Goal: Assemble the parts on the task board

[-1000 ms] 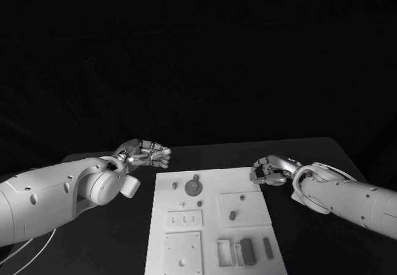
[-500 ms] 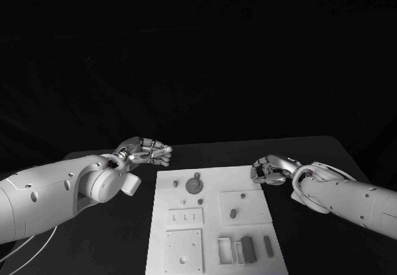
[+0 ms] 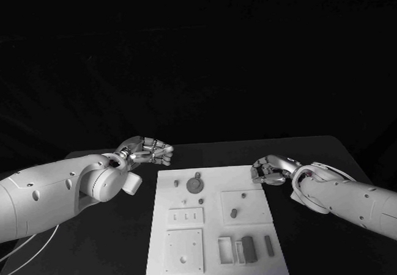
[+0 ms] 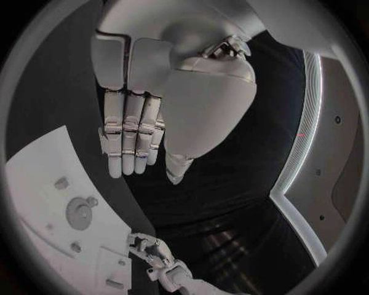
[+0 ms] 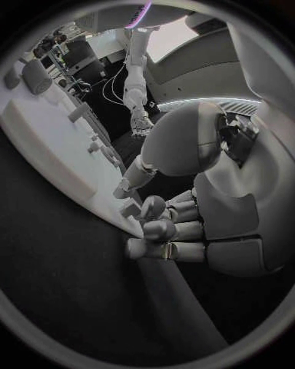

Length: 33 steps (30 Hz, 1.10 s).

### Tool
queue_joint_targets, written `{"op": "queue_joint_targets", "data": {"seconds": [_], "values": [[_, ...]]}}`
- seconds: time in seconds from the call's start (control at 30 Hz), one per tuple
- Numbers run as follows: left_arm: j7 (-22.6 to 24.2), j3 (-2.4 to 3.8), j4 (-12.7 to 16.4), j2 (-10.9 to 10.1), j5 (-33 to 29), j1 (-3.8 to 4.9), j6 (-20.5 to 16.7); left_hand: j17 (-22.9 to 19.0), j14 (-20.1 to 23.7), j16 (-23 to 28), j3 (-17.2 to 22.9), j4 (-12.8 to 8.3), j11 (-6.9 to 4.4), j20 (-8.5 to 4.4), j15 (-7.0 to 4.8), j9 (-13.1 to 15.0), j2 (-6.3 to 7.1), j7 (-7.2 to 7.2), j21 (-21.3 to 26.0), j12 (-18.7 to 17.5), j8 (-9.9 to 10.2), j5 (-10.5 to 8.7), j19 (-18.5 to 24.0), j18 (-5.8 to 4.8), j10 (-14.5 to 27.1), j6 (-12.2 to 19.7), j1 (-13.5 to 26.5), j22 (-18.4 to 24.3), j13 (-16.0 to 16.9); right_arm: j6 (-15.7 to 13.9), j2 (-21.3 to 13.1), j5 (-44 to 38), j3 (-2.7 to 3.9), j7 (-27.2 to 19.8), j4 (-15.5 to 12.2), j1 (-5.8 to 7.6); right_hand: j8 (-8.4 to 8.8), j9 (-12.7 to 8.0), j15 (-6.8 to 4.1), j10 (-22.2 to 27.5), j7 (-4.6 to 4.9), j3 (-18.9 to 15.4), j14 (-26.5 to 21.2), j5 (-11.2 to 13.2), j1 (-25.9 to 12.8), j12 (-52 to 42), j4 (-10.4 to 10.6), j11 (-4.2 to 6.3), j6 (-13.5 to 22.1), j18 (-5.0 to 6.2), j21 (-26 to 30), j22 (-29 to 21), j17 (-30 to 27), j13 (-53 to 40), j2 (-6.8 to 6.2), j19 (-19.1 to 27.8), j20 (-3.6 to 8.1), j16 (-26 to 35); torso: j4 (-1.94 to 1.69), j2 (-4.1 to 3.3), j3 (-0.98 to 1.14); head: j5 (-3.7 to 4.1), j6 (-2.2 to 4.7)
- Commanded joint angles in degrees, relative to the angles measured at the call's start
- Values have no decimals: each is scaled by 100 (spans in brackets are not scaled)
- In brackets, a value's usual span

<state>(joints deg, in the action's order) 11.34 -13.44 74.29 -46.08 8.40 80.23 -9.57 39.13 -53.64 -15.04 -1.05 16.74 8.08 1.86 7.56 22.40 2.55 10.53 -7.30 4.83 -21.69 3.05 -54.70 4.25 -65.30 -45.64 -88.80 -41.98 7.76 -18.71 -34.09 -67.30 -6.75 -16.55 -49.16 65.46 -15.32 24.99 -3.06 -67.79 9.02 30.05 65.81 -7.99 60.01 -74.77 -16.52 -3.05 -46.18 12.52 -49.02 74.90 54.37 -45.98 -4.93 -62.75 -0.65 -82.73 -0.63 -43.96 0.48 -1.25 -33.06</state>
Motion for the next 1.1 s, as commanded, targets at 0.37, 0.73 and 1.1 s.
{"op": "queue_joint_targets", "data": {"seconds": [0.37, 0.73, 1.1], "values": [[52, 12, 30, -7, 17, 10, 34, 10, 13, 37, -41, -1, 12, 13, 20, -6, -6, 30, 0, -31, 27, 6, 4, 52, 13, 0, -5, -8, 7, -3, 14, -116, 0, 39, -14, -9, -227, 129, -99, -27, -76, -21, 39, -45, -1, -38, -6, 125, -438, 248, -74, 119, 1, -16, 177, -34, 43, -58, 0, -2, 3, -13, -17], [48, 13, 33, -13, 20, 13, 31, 12, 13, 40, -41, -1, 12, 13, 20, -7, -4, 31, 1, -32, 30, 6, 4, 52, 13, 1, -7, -9, 10, -31, 37, -121, 0, 61, -1, -15, -239, 146, -114, -29, -91, -16, 38, -48, -2, -35, -6, 139, -464, 248, -77, 117, -1, -17, 203, -32, 45, -59, 5, 1, 7, -14, -29], [44, 13, 37, -15, 24, 14, 30, 15, 13, 42, -39, -3, 12, 12, 20, -8, -3, 32, 2, -33, 32, 6, 4, 53, 14, 3, -13, -11, 12, -104, 65, -168, 0, 92, 20, -39, -216, 164, -125, -33, -94, 65, 30, -167, 139, -31, -27, 144, -439, 248, -83, 118, -2, -23, 318, -14, 61, -62, 1, 0, 14, -16, -34]]}}
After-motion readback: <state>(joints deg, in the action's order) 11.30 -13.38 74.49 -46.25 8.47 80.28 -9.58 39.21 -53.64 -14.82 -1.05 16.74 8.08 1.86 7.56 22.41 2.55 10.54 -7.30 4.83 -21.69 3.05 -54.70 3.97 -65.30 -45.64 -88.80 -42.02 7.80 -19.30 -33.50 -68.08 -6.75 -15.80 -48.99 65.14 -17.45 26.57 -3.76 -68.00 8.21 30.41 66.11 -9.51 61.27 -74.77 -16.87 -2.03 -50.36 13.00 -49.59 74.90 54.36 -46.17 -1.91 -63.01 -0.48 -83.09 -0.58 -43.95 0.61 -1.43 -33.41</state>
